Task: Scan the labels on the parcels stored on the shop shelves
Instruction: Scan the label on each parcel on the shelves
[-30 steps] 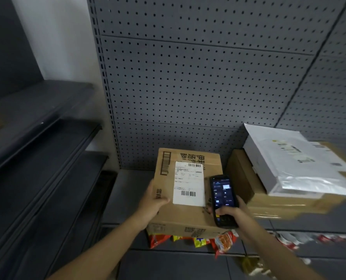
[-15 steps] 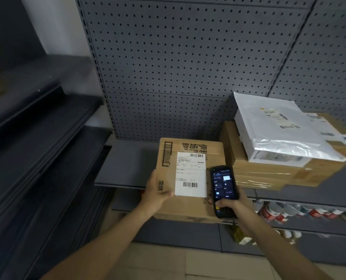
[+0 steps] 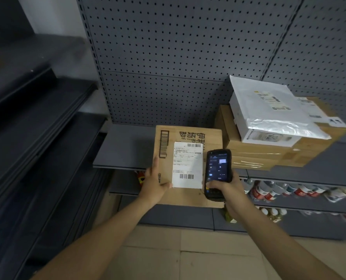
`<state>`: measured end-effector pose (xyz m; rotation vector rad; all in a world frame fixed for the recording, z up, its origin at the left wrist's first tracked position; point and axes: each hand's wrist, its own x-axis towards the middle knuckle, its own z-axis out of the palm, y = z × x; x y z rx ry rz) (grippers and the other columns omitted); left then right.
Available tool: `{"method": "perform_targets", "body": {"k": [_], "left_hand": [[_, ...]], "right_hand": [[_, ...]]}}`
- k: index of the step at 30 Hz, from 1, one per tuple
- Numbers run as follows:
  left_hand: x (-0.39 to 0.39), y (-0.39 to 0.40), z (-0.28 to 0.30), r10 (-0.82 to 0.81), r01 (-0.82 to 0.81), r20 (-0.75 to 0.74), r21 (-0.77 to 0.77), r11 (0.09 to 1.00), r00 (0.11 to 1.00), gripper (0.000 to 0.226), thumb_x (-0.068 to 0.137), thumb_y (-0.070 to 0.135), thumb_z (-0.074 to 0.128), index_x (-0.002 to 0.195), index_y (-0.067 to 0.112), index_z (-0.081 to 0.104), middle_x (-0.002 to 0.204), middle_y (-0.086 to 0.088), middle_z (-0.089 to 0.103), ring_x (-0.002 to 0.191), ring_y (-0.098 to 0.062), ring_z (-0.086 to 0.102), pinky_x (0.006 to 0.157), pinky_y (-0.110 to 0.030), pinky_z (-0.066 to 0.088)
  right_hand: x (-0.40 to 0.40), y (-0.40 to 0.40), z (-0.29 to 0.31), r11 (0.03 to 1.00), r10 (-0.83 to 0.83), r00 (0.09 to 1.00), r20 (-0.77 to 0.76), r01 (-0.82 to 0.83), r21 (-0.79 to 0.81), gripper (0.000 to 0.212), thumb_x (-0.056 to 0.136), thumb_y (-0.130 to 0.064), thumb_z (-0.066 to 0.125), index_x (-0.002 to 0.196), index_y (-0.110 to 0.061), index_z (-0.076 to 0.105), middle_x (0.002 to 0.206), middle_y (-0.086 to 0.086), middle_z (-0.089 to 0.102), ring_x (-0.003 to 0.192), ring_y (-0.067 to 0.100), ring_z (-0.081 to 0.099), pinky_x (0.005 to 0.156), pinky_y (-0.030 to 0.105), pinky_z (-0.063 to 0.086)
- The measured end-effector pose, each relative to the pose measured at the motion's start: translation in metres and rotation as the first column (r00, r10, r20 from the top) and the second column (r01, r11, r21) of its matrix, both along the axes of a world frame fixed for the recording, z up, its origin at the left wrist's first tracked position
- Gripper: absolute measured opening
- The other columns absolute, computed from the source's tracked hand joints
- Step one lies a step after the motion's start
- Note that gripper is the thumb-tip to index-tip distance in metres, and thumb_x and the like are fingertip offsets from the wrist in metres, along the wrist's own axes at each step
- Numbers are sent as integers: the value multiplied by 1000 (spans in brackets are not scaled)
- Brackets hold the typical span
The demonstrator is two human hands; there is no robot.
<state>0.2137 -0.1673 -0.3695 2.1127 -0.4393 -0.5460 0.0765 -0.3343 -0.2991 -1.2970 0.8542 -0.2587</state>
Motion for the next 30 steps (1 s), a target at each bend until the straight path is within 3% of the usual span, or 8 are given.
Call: {"method": "perform_targets", "body": {"k": [5, 11, 16, 22, 30], "left_hand": [[-13, 4, -7, 39, -40, 33, 23, 999, 999, 109, 84, 19, 70, 148, 46, -14, 145, -9, 28, 125, -25, 46, 105, -47, 43], [-17, 9, -13, 30, -34, 64, 57, 998, 998, 107, 86, 25, 69, 148, 45, -16, 141, -11, 29, 121, -28, 48, 102, -48, 44], [-15, 9, -14, 14, -26, 100, 120, 992, 995, 106, 86, 30, 69, 149, 42, -16, 138, -14, 33, 114, -28, 51, 95, -46, 48], [-15, 10, -12, -2, -38, 165, 234, 972, 986, 103, 87, 39, 65, 150, 38, -16, 134, -14, 38, 110, -30, 54, 72, -36, 47], [-13, 9, -12, -14, -41, 194, 273, 961, 981, 102, 86, 41, 65, 151, 37, -14, 134, -14, 40, 110, -30, 55, 73, -37, 45]], "right_hand": [[-31, 32, 28, 946, 89, 990, 112, -119, 302, 47, 76, 12, 62, 120, -5, 58, 107, 22, 70, 99, 35, 67, 84, 42, 53], [-57, 66, 32, 845, 168, 979, 113, -202, 495, 55, 69, 4, 66, 123, 5, 57, 103, 19, 70, 97, 31, 69, 92, 37, 54], [-61, 78, 33, 838, 192, 977, 96, -214, 503, 56, 67, 2, 65, 122, 8, 54, 95, 20, 71, 93, 30, 68, 110, 45, 39], [-57, 81, 36, 830, 141, 985, 101, -173, 530, 54, 70, 5, 64, 123, 10, 55, 98, 20, 69, 88, 30, 71, 105, 43, 45], [-53, 87, 41, 791, 103, 991, 90, -136, 597, 49, 78, 12, 57, 127, 12, 51, 106, 26, 63, 86, 33, 71, 89, 37, 56]]}}
